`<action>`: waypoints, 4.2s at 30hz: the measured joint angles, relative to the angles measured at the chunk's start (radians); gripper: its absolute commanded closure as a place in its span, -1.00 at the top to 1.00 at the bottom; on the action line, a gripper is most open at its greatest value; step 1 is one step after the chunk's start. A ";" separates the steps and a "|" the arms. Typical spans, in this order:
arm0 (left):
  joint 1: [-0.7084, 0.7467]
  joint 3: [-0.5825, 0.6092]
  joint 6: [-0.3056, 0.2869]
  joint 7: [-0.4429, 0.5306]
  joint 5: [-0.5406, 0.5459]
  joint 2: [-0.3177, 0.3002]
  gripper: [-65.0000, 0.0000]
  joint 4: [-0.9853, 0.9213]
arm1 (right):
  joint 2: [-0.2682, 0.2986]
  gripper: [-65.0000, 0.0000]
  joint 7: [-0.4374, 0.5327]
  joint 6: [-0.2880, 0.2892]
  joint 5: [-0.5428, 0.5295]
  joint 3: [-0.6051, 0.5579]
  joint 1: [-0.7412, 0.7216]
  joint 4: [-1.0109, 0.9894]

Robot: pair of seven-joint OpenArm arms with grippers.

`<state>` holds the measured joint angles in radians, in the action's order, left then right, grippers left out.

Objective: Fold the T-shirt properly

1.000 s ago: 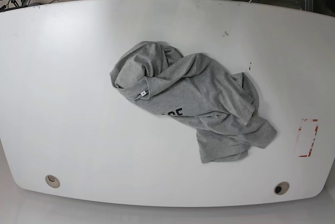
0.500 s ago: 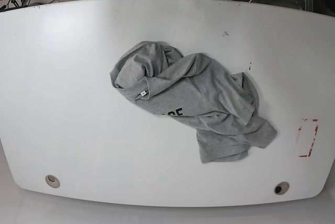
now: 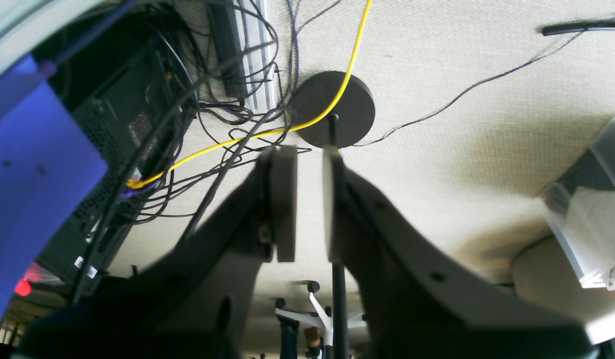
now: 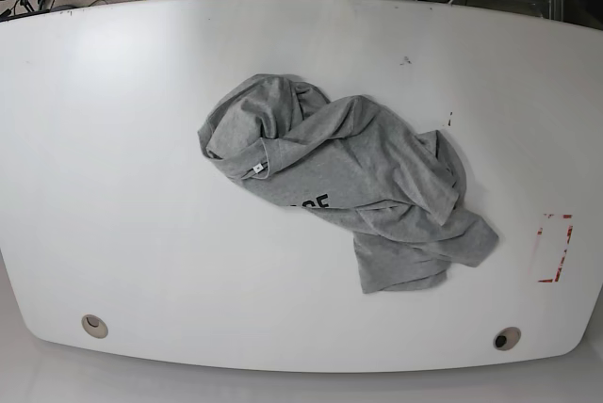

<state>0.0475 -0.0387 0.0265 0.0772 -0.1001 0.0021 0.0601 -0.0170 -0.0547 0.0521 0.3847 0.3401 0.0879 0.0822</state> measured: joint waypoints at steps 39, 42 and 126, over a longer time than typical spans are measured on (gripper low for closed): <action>-0.006 -0.002 0.003 0.002 0.000 0.000 -0.02 -0.008 | 0.006 -0.75 0.002 0.011 0.000 -0.002 0.001 -0.018; -0.010 -0.002 0.004 0.002 0.000 0.000 -0.02 -0.010 | 0.006 -0.75 -0.001 0.011 0.000 -0.002 0.001 -0.021; -0.006 -0.003 0.000 0.002 0.000 -0.005 -0.03 -0.022 | 0.006 -0.82 -0.001 0.008 0.000 -0.013 0.005 -0.039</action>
<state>0.0414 -0.0414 0.0265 0.0795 -0.1005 -0.0029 0.0383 -0.0109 -0.0559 0.0605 0.3847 0.3271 0.0925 0.0429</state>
